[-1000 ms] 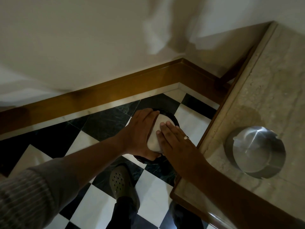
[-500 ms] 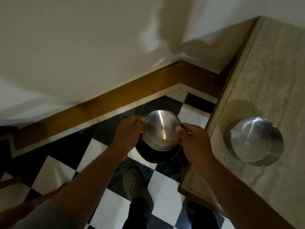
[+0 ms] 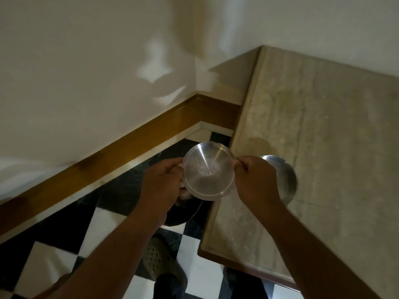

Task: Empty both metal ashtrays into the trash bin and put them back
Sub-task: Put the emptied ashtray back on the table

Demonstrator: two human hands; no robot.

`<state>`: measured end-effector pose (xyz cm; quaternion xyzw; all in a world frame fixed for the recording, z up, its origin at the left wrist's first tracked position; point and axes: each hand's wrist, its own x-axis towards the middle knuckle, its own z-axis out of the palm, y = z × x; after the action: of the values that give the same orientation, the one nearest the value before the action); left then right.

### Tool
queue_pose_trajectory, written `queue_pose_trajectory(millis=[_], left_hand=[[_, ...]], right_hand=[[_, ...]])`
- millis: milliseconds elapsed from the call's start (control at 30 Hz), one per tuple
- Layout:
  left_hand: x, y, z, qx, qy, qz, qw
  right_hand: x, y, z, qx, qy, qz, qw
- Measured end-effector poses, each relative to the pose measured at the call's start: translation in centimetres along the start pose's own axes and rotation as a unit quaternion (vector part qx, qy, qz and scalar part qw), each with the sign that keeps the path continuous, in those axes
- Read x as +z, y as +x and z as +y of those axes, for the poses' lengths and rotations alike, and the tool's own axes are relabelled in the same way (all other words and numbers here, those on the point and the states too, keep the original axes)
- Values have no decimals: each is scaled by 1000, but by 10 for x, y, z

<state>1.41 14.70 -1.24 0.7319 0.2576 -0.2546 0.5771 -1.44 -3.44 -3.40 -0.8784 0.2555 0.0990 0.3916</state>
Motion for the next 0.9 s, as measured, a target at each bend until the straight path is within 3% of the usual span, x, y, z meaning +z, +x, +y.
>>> queue_pose_trajectory(millis=[233, 367, 633, 900], left_hand=[[120, -28, 36, 3, 6, -75, 997], [197, -54, 40, 22, 78, -107, 991], [266, -77, 11, 30, 151, -150, 977], [276, -77, -5, 47, 232, -130, 963]], right_hand=[[-113, 2, 59, 56, 0, 91, 994], [-159, -9, 112, 116, 1, 140, 983], [-171, -12, 191, 194, 5, 128, 973], [-157, -13, 206, 197, 3, 115, 974]])
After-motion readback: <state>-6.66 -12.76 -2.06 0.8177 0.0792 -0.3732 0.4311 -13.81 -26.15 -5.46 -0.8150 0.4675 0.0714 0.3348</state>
